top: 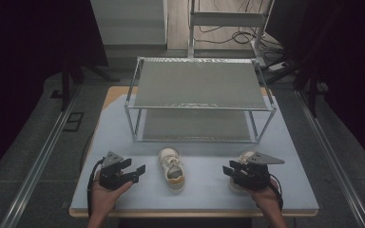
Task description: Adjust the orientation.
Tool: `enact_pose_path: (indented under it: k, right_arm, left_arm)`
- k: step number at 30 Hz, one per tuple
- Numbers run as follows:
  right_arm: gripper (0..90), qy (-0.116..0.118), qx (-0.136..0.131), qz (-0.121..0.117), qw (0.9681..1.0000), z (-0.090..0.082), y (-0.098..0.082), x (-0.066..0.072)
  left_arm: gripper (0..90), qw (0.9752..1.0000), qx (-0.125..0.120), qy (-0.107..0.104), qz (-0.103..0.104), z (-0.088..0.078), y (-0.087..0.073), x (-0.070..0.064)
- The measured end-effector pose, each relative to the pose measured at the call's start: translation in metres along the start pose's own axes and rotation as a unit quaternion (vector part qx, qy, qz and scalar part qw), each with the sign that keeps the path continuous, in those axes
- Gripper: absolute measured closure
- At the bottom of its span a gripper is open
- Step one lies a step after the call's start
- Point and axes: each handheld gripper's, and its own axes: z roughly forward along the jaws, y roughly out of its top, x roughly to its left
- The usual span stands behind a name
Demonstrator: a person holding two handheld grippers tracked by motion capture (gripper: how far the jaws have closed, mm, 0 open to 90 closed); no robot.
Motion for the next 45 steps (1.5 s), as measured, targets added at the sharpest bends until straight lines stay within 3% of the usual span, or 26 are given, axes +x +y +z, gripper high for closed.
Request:
enact_pose_path:
  k: [15,18,20,23,24,25,26,28,34,45]
  right_arm:
    - [55.1,-0.005,0.000,0.005,1.0000,0.000,-0.001,-0.001]
    - [58.1,0.000,0.003,0.003,1.0000,0.000,0.000,0.001]
    - [70.7,0.013,0.013,-0.011,0.9998,0.005,0.000,0.009]
    - [80.8,0.029,0.017,-0.017,0.9993,0.009,0.001,0.019]
    - [82.9,0.029,0.017,-0.021,0.9992,0.010,0.001,0.022]
    - [84.7,0.002,0.019,-0.041,0.9990,0.011,0.002,0.030]
    - [85.6,-0.002,0.022,-0.052,0.9984,0.012,0.002,0.035]
    - [87.4,0.011,0.024,-0.064,0.9976,0.013,0.005,0.046]
    - [89.5,0.043,0.041,-0.078,0.9952,0.027,0.005,0.069]
    - [89.5,0.064,0.068,-0.072,0.9930,0.057,-0.003,0.084]
  left_arm:
    - [33.4,1.0000,0.006,0.001,0.003,0.002,-0.001,0.000]
    - [33.4,1.0000,0.007,0.001,0.003,0.002,-0.001,0.000]
    - [33.5,1.0000,0.007,0.000,0.003,0.003,-0.001,-0.001]
    - [34.0,1.0000,0.008,-0.002,0.003,0.003,-0.002,-0.001]
    - [34.0,1.0000,0.008,-0.003,0.002,0.002,-0.002,-0.002]
    - [34.3,1.0000,0.008,-0.004,0.002,0.002,-0.002,-0.002]
    - [34.6,1.0000,0.008,-0.005,0.001,0.002,-0.002,-0.001]
    - [35.6,0.9999,0.009,-0.006,0.000,0.002,-0.002,-0.001]
    - [36.9,0.9998,0.014,-0.010,0.003,0.002,-0.002,-0.003]
    - [37.5,0.9998,0.019,-0.010,-0.001,0.002,-0.003,0.001]
